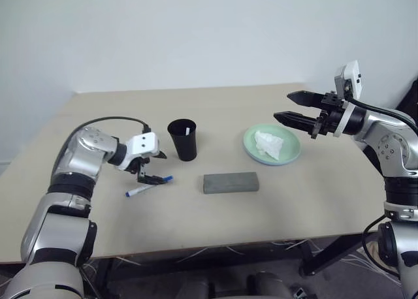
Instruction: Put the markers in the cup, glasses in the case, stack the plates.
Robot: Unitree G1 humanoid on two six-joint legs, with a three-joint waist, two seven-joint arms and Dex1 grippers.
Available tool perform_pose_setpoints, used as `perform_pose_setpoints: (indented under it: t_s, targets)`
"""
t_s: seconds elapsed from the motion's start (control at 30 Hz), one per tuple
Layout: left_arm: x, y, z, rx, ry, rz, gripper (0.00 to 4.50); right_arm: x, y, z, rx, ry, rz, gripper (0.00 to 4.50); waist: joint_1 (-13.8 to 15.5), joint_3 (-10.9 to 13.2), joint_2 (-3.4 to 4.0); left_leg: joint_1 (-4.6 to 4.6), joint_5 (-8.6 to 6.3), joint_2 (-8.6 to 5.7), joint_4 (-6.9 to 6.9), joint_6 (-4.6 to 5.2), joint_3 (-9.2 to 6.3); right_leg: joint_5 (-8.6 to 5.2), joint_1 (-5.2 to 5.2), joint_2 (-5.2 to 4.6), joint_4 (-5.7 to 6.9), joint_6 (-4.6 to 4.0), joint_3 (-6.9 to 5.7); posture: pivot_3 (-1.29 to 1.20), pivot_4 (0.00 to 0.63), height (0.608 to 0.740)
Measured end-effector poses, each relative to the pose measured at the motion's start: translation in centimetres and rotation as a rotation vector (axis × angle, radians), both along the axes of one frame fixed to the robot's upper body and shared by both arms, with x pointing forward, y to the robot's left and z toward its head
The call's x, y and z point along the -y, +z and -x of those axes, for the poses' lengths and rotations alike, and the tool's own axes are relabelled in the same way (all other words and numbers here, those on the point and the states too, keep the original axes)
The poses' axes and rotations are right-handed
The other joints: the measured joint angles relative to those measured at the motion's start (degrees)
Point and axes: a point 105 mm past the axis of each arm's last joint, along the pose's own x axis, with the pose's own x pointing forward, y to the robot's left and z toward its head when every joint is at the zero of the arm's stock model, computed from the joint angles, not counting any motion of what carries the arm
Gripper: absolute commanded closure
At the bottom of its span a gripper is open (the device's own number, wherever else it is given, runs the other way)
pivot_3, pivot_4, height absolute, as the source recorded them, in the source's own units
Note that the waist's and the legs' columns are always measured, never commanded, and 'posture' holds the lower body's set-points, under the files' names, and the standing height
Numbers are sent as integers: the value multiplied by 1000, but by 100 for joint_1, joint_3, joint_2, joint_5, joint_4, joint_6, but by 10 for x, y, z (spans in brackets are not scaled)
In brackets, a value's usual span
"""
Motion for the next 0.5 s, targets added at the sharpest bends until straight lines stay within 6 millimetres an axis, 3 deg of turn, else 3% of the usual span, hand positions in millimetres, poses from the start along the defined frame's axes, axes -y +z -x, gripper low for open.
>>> perform_pose_setpoints:
  t_s: [0.13, 0.37, 0.5]
  targets:
    - [4, -15, -5, -20, 37, -36, 43, 1, -2, 0, -5, -9, 1, 0, 25, 0, 0, -1, 0, -3, 4, 0, 2, 0, -1, 2, 1, 0, 0, 0, 0, 731]
    - [-4, -22, -11, -45, 102, -102, 43, -1, 1, 1, 5, -11, 6, 0, 25, 0, -1, 0, 0, -2, 4, 1, 3, -1, -2, 2, 1, -2, 1, 0, 0, 731]
    - [-8, -27, -7, -92, 113, -112, 1298, 0, -1, 1, 1, -16, 6, 0, 25, 0, -1, -1, 0, -2, 1, 1, 2, -1, -3, 2, 0, -2, 0, 0, 0, 731]
